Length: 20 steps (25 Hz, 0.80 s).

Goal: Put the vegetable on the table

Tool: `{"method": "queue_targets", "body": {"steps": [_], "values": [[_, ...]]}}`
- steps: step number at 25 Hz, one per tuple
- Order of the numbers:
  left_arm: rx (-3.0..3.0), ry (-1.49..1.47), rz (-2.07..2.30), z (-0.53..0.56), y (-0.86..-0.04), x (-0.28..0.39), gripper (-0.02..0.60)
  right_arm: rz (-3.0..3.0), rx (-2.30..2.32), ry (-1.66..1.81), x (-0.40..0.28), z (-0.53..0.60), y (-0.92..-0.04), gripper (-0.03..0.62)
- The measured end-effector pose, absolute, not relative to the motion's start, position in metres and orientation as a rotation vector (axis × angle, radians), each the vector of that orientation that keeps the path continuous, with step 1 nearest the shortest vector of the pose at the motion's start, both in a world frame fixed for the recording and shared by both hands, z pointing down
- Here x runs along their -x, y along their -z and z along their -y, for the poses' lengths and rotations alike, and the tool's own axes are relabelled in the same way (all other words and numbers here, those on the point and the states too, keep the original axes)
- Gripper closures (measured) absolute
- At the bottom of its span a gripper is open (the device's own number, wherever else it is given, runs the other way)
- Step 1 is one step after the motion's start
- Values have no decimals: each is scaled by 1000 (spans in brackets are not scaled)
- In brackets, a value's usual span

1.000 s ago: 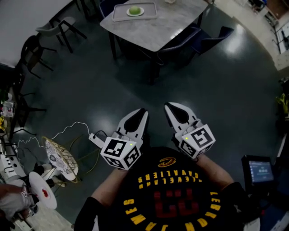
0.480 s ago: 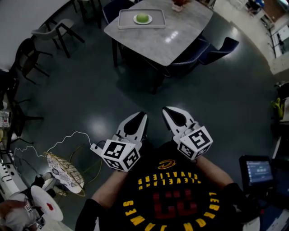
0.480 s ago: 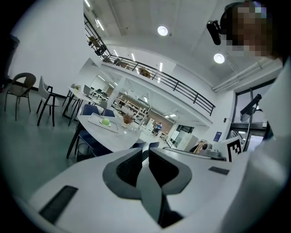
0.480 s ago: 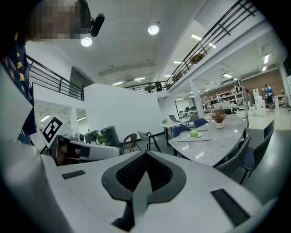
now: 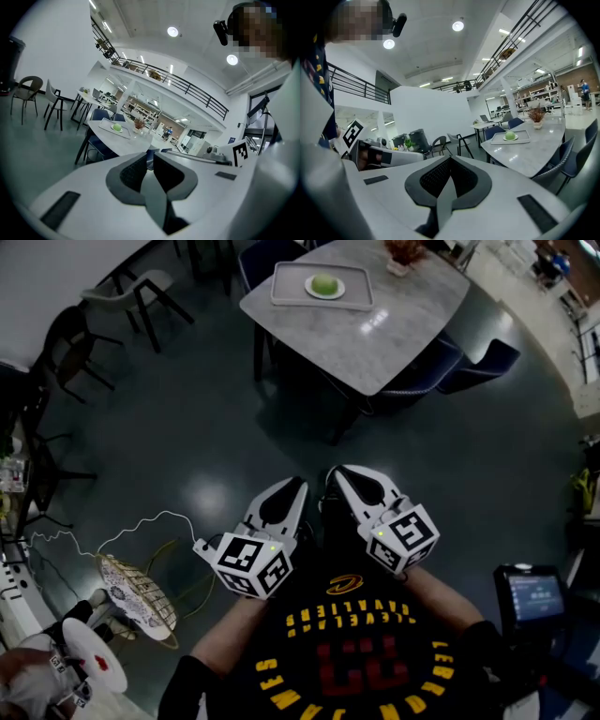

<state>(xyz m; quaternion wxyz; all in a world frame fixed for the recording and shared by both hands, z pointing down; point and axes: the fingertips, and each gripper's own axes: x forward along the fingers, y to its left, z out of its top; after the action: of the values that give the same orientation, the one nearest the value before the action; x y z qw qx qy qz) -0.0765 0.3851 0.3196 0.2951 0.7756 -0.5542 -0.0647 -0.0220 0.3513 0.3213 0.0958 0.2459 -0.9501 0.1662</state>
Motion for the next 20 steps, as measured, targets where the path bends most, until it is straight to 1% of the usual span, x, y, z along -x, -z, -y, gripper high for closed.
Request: {"method": "queue_targets", "body": {"steps": [6, 11, 20], "values": [[-2033, 165, 1540, -351, -328, 98, 534, 2841, -668, -515, 44, -315, -333, 589], [-2026, 135, 1551, -305, -341, 92, 534, 2858, -646, -535, 41, -266, -344, 589], [-2063, 75, 1573, -207, -328, 82, 535, 2897, -623, -542, 41, -168, -331, 589]]}}
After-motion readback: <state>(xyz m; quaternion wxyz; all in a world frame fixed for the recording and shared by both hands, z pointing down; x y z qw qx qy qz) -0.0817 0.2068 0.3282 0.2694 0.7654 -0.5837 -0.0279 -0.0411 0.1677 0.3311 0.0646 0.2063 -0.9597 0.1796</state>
